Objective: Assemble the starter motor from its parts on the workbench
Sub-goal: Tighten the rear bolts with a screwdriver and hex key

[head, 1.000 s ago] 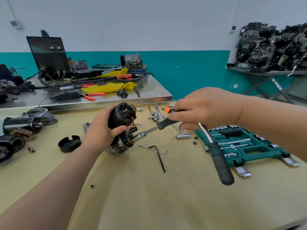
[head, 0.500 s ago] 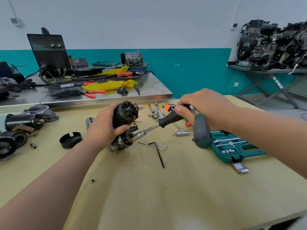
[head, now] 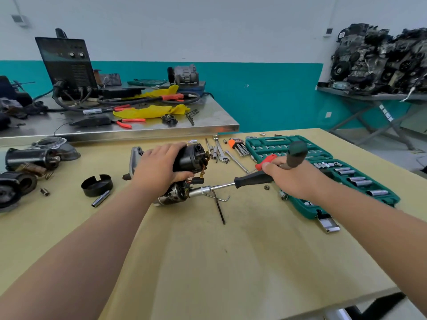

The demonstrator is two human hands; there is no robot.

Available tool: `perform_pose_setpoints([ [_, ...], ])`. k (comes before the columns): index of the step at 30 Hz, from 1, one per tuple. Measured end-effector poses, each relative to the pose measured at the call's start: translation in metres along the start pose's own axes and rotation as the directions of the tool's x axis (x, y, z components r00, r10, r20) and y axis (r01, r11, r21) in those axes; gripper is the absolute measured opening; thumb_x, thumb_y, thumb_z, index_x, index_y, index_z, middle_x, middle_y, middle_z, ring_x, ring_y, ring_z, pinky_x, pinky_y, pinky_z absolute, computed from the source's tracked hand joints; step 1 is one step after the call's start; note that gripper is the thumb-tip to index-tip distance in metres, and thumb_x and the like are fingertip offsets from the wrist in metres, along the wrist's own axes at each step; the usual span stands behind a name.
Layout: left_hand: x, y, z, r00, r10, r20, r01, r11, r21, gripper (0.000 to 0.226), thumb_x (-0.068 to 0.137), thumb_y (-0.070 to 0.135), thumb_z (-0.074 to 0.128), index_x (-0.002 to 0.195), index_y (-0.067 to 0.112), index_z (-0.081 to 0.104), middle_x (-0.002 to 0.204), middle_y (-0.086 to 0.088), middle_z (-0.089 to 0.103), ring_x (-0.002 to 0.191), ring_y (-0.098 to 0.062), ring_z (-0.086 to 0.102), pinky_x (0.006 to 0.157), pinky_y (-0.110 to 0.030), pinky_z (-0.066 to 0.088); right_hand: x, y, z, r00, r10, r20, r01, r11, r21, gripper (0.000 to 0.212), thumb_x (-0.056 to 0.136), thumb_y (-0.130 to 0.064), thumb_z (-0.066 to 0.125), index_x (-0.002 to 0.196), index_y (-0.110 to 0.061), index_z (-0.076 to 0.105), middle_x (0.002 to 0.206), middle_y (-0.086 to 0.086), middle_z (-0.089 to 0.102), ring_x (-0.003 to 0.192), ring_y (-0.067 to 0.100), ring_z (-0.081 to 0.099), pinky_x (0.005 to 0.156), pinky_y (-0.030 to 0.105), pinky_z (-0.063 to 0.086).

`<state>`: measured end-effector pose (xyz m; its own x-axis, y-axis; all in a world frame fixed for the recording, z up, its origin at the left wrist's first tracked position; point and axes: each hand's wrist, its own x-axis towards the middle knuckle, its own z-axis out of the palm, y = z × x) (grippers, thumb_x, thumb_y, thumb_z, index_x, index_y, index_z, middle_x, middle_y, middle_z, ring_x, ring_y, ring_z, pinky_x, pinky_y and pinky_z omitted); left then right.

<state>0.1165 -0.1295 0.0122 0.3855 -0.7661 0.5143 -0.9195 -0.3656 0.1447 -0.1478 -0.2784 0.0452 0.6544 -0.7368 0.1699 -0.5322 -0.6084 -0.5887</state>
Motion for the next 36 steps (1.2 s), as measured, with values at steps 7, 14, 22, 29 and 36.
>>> perform_pose_setpoints([
  [7, 0.009, 0.001, 0.006, 0.998, 0.033, 0.052, -0.038, 0.995, 0.089, 0.08, 0.078, 0.064, 0.063, 0.145, 0.029, 0.038, 0.134, 0.001, 0.055, 0.123, -0.024, 0.048, 0.098, -0.04, 0.035, 0.005, 0.037, 0.007, 0.957, -0.275, 0.097, 0.289, 0.936, -0.2, 0.027, 0.091, -0.053, 0.042, 0.085, -0.036, 0.062, 0.066, -0.025, 0.057, 0.065, -0.003, 0.054, 0.055, 0.02, 0.035],
  [14, 0.017, 0.002, 0.008, 0.986, 0.066, 0.151, -0.09, 0.984, 0.156, 0.081, 0.082, 0.068, 0.056, 0.149, 0.03, 0.032, 0.142, 0.001, 0.05, 0.126, -0.024, 0.045, 0.102, -0.04, 0.034, 0.014, 0.061, 0.005, 0.801, -0.54, 0.258, 0.563, 0.534, -0.63, 0.065, 0.086, -0.067, 0.016, 0.126, -0.033, 0.054, 0.085, -0.019, 0.047, 0.07, 0.008, 0.058, 0.05, 0.023, 0.041],
  [22, 0.015, 0.001, 0.01, 0.975, 0.081, 0.205, -0.061, 0.993, -0.1, 0.038, 0.097, 0.045, 0.05, 0.128, 0.026, 0.061, 0.126, 0.002, 0.062, 0.115, -0.019, 0.054, 0.103, -0.039, 0.039, 0.017, 0.067, 0.018, 0.757, -0.505, 0.414, 0.634, 0.416, -0.652, 0.059, 0.09, -0.066, 0.015, 0.14, -0.038, 0.032, 0.118, -0.014, 0.057, 0.1, 0.01, 0.058, 0.077, 0.029, 0.051],
  [29, 0.004, -0.003, 0.014, 0.997, 0.043, 0.059, -0.034, 0.987, -0.157, 0.031, 0.098, 0.037, 0.049, 0.121, 0.023, 0.066, 0.122, 0.004, 0.066, 0.113, -0.019, 0.056, 0.103, -0.037, 0.038, 0.017, 0.072, 0.032, 0.801, -0.389, 0.456, 0.599, 0.505, -0.622, 0.046, 0.092, -0.065, 0.021, 0.13, -0.044, 0.035, 0.094, -0.021, 0.055, 0.081, 0.005, 0.048, 0.071, 0.023, 0.039],
  [36, 0.002, -0.002, 0.017, 0.996, -0.085, 0.005, 0.084, 0.974, -0.212, 0.026, 0.096, 0.033, 0.049, 0.109, 0.027, 0.071, 0.104, 0.007, 0.072, 0.097, -0.016, 0.061, 0.083, -0.029, 0.048, 0.009, 0.066, 0.03, 0.845, -0.28, 0.456, 0.498, 0.723, -0.478, 0.027, 0.097, -0.051, 0.035, 0.117, -0.038, 0.048, 0.089, -0.013, 0.058, 0.079, 0.005, 0.052, 0.063, 0.021, 0.039],
])
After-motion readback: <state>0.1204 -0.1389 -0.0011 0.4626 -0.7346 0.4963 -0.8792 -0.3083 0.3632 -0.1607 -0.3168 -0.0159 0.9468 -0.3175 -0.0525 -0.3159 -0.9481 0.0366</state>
